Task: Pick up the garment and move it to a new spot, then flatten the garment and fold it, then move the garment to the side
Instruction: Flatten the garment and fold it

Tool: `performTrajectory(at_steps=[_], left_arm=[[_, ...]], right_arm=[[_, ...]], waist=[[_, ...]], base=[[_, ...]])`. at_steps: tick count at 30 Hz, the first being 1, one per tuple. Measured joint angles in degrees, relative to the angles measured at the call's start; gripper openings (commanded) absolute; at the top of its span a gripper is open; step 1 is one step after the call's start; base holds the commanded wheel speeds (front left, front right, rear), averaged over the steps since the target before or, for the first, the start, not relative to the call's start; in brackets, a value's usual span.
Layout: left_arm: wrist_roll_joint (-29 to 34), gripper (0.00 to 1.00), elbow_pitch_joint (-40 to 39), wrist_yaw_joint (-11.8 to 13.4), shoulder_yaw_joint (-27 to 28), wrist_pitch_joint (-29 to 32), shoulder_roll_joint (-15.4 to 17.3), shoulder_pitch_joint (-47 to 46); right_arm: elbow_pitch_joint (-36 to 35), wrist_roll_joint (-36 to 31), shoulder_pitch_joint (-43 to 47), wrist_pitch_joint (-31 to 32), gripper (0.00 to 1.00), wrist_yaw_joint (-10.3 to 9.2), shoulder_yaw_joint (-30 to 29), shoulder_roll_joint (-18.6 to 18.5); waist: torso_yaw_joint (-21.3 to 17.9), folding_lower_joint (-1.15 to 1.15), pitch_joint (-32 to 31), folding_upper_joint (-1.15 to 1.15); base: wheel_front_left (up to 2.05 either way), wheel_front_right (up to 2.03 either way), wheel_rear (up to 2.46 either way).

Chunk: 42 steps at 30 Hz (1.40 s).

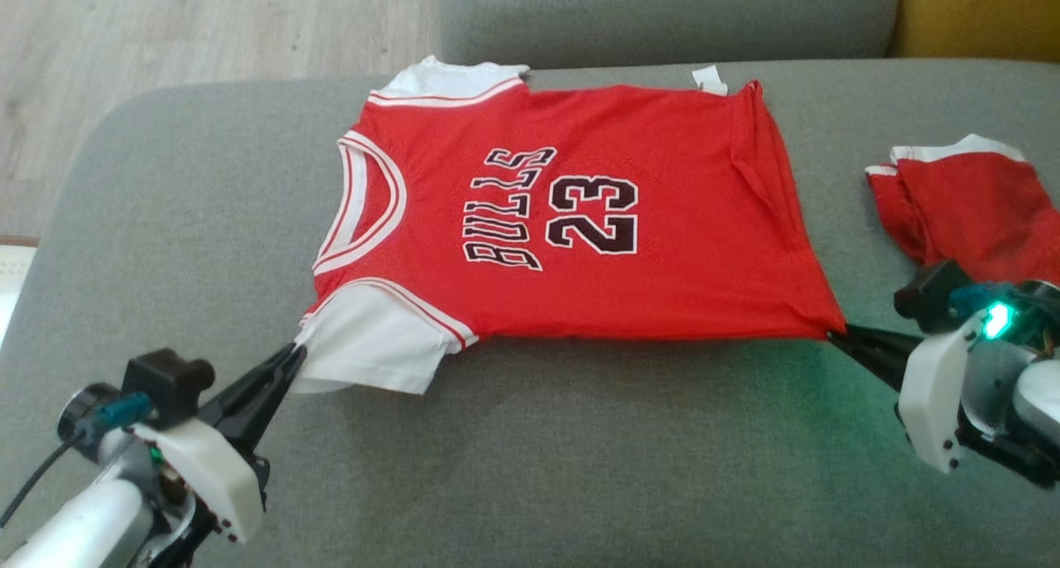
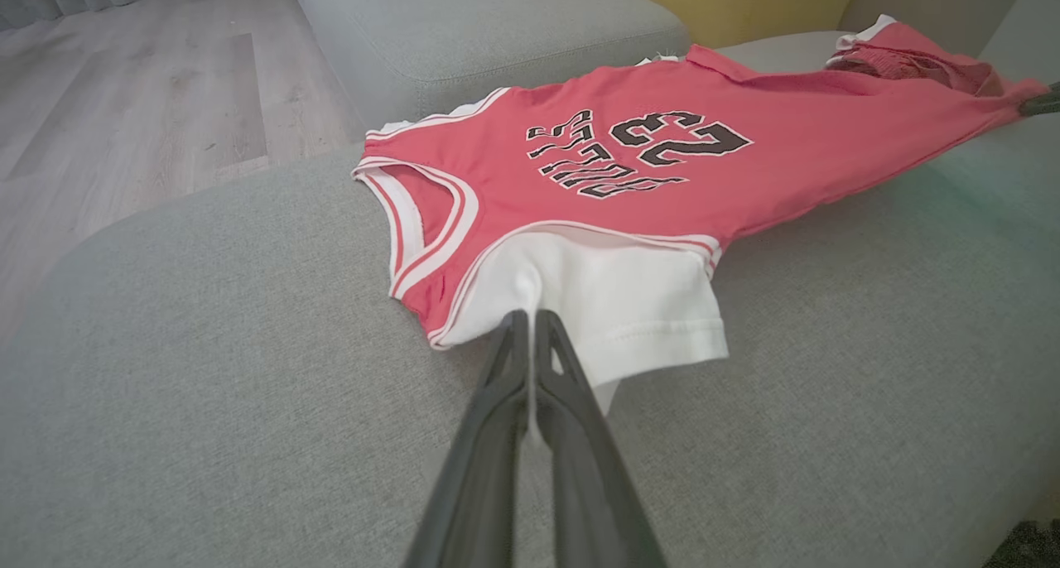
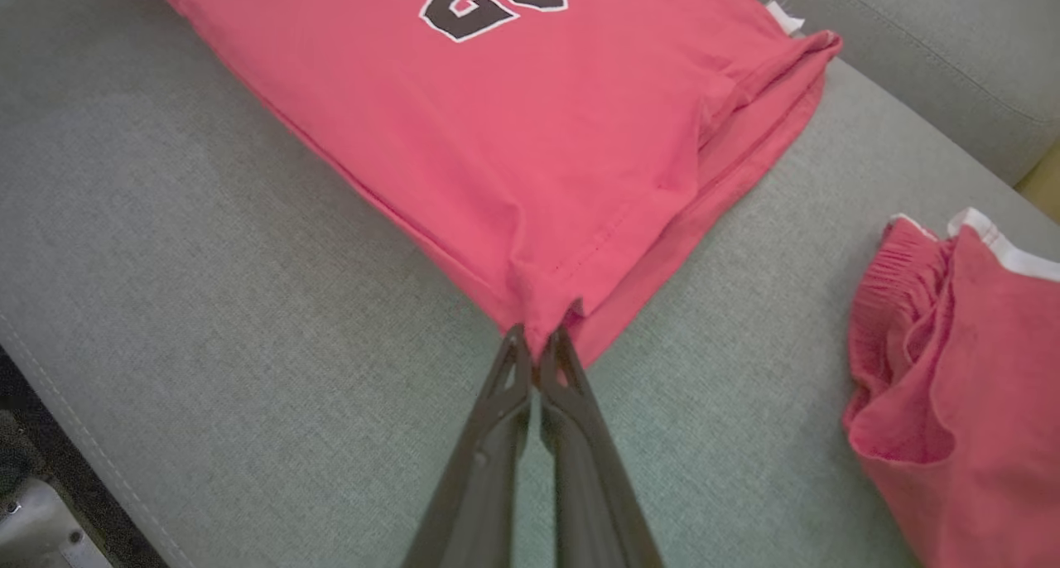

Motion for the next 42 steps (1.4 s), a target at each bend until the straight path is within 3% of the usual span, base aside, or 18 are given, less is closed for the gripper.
performTrajectory(at_steps=[10,18,40,41,42], left_arm=[[1.04,0.0,-0.57,0.3,0.3,2.23,0.53,-7.53],[1.56,0.0,4.52,-1.43,-0.64,4.88,0.01,-17.03],[0.44,0.0,21.63,-2.15,-14.56,3.37,-3.59,-42.2],[0.19,0.0,22.82,-2.15,-14.8,3.01,-4.13,-42.9],[0.22,0.47,24.13,-2.15,-14.81,2.38,-4.67,-43.54]], right_arm=[[0.15,-1.03,-5.47,1.8,0.0,0.0,-2.91,0.38],[2.81,-2.05,-10.19,4.61,0.0,0.0,-2.79,2.55],[11.18,-2.04,-20.66,3.78,0.0,0.0,-0.43,7.1],[11.6,-2.04,-20.97,3.22,0.12,0.0,-0.43,7.42],[11.94,-2.02,-21.25,2.45,0.88,0.0,-0.52,7.66]], waist=[[-0.75,0.0,4.93,0.0],[-1.36,0.01,10.02,0.0],[-2.59,0.02,19.26,0.0],[-2.64,0.02,19.45,0.0],[-2.68,0.02,19.61,0.0]], base=[[0.0,0.0,0.0],[0.0,0.0,0.0],[0.0,0.0,0.0],[0.0,0.0,0.0],[0.0,0.0,0.0]])
